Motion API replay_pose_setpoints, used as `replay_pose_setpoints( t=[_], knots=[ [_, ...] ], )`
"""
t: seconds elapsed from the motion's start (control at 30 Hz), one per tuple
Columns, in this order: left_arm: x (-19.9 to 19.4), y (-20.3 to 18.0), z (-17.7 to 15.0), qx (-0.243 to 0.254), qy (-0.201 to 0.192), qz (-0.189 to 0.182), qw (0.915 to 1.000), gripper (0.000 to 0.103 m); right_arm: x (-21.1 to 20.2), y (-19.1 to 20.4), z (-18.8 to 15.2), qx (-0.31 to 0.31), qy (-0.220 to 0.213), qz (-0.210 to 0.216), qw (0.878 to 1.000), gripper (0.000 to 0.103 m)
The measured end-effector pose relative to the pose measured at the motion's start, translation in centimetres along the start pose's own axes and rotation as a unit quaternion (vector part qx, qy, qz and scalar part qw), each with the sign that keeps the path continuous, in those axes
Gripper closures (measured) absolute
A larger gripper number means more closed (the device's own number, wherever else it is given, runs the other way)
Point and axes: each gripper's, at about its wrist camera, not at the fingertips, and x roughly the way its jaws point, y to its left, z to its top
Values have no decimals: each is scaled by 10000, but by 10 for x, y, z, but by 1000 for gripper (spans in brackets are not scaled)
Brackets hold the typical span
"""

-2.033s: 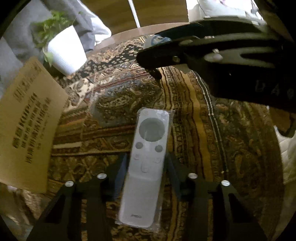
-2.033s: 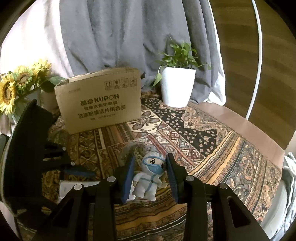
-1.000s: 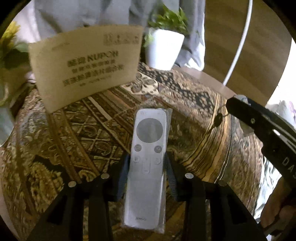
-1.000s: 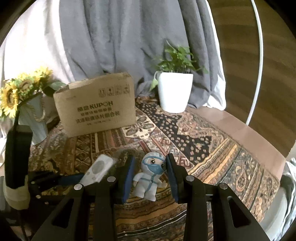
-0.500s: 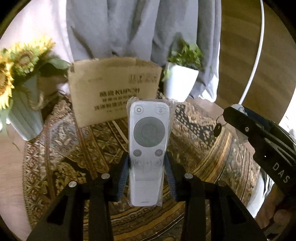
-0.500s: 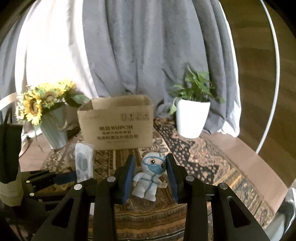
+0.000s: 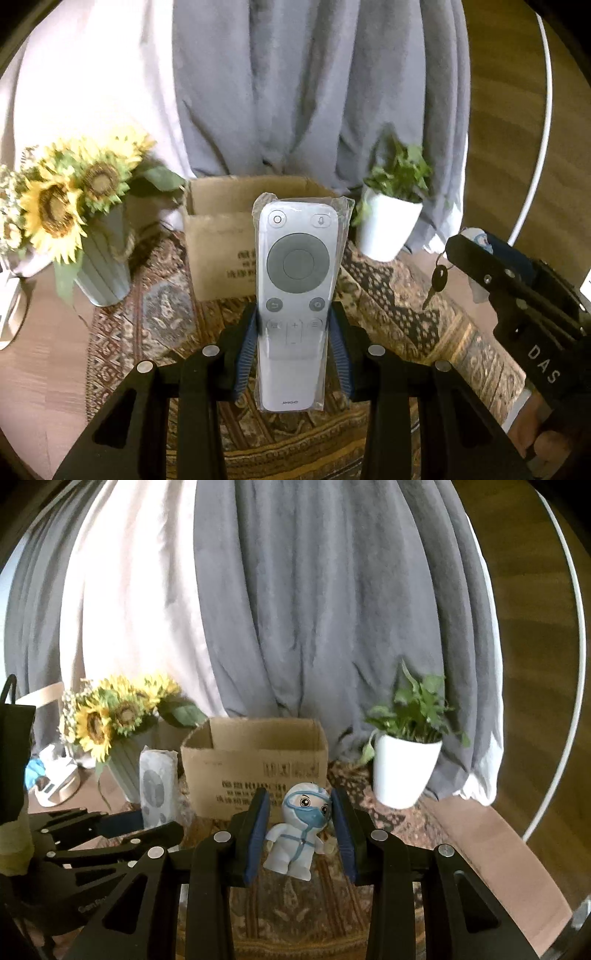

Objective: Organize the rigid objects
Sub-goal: 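Carry the remote with the left tool over the box while the right tool carries the figure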

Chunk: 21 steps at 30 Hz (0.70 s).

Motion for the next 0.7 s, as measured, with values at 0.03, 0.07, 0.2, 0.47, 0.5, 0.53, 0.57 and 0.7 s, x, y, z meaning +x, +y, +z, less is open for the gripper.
replay_pose_setpoints(
  t=[0.03,0.07,0.2,0.47,0.5,0.53,0.57,0.7],
  knots=[
    [-1,0,2,-14,-31,48,10000,65,1,0,3,-10,-28,43,10000,67],
    [-3,-1,4,-26,-63,101,9999,65,2,0,6,-21,-65,92,9999,67],
    [-11,-1,16,-82,-230,281,9993,65,5,0,16,-63,-197,258,9995,67],
    [-19,-2,41,-121,-551,608,9966,65,14,-1,38,-157,-465,570,9972,67],
    [-19,-2,44,-137,-582,651,9961,65,15,-1,40,-159,-493,600,9969,67],
    [-19,-2,47,-144,-606,670,9958,65,16,-2,43,-165,-519,635,9965,67],
    [-19,-2,50,-146,-638,680,9955,65,19,-3,47,-157,-546,688,9960,67],
    [-18,-2,64,-122,-744,714,9946,65,26,-6,60,-117,-651,870,9940,67]
  ],
)
